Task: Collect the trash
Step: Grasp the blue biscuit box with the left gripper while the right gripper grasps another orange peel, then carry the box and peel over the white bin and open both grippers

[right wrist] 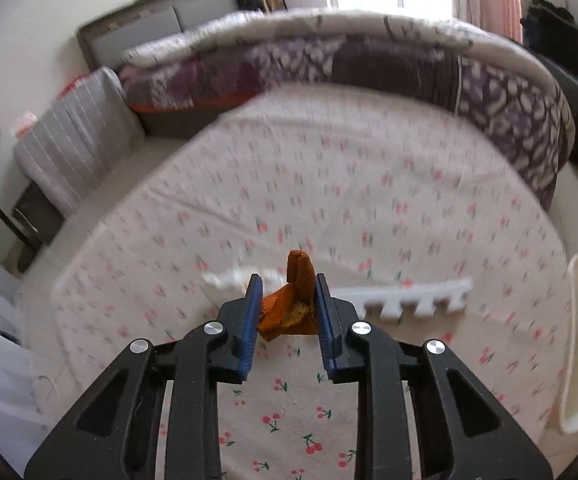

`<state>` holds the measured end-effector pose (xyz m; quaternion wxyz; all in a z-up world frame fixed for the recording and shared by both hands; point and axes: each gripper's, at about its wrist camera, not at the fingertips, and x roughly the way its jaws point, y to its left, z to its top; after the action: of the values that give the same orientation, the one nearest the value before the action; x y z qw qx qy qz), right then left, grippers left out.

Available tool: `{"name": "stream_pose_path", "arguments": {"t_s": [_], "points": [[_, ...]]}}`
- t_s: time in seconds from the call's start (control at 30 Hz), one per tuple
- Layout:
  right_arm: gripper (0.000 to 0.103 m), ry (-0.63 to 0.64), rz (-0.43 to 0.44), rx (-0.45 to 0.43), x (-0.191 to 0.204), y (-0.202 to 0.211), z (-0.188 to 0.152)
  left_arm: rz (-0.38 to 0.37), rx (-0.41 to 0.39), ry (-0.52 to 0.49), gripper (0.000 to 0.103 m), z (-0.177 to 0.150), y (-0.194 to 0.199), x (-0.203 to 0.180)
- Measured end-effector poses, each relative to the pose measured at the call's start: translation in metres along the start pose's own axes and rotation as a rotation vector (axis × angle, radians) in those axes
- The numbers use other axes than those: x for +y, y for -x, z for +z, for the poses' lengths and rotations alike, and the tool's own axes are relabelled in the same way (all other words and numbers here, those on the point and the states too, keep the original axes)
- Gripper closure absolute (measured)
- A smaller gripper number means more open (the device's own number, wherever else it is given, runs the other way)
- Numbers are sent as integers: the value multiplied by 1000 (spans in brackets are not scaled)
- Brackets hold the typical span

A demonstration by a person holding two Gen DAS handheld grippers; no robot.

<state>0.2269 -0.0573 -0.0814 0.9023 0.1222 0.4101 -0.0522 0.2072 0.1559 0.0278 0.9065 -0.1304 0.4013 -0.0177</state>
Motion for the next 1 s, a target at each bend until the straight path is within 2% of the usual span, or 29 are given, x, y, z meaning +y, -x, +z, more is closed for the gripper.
{"name": "stream_pose_path", "arguments": {"t_s": [0.23,0.47,0.8,1.0], "points": [[79,-13,54,-114,-14,61,27,2,-40,-19,45,-6,9,-13],[79,-6,54,-174,-37,103,20,0,-57,-40,45,-13,12,-26],[79,9,-19,-233,-66,119,6,13,-57,-136,45,-40,6,-61],[79,-5,-52,-231,-85,123,8,11,-45,-187,45,-52,-1,-82]]}}
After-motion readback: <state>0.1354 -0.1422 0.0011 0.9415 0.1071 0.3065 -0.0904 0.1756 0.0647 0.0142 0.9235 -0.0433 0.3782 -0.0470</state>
